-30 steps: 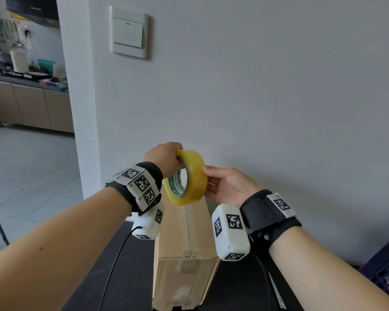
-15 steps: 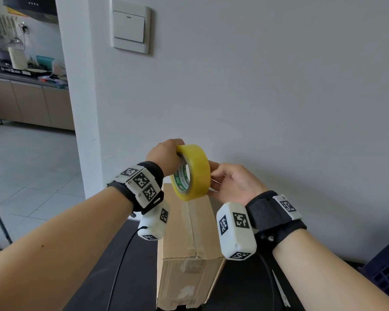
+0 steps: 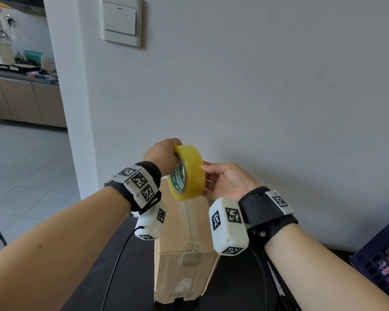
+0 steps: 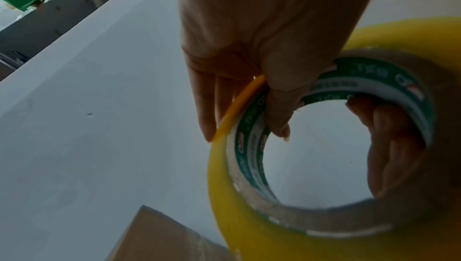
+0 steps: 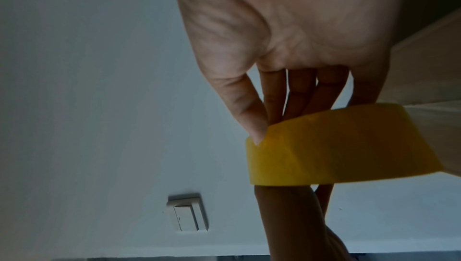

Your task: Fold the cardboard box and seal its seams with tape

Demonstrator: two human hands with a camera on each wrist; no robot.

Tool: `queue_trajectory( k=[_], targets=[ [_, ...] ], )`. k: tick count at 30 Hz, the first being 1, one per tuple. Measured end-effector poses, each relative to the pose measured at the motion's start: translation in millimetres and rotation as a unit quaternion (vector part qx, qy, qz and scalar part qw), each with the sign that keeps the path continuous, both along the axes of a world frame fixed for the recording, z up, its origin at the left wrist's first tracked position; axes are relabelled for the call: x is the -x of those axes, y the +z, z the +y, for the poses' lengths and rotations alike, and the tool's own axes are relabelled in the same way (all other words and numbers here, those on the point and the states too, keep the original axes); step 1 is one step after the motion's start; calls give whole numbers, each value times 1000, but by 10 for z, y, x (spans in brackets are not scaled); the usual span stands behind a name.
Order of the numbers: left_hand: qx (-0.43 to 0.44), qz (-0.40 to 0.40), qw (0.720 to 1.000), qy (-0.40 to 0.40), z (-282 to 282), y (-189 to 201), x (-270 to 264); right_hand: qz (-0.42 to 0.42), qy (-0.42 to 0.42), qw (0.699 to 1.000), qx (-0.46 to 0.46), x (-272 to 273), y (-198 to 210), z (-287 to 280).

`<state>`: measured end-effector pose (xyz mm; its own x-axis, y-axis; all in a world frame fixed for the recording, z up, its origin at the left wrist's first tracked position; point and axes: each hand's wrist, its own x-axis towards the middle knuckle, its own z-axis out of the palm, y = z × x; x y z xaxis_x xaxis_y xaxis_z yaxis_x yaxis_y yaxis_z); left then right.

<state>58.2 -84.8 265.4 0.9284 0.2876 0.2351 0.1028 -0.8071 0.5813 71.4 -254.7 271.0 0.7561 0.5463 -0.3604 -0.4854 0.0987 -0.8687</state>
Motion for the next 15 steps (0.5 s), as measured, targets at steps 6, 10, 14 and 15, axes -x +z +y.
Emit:
queue_trajectory(
  k=[6,10,14,15],
  targets=[
    [-28,-9,1000,-8,-72,31,9,-1,-12,1000,3,46,-30,-22],
    [-40,35,998,-19,-73,42,-2,-133,-60,983,114,13,-87,-25],
    [-136,90,986,19,61,5,0,-381,-63,874,296,-42,23,-166],
    [-151,100,983,25,84,6,0,-423,-47,843,329,-29,52,-172]
  ],
)
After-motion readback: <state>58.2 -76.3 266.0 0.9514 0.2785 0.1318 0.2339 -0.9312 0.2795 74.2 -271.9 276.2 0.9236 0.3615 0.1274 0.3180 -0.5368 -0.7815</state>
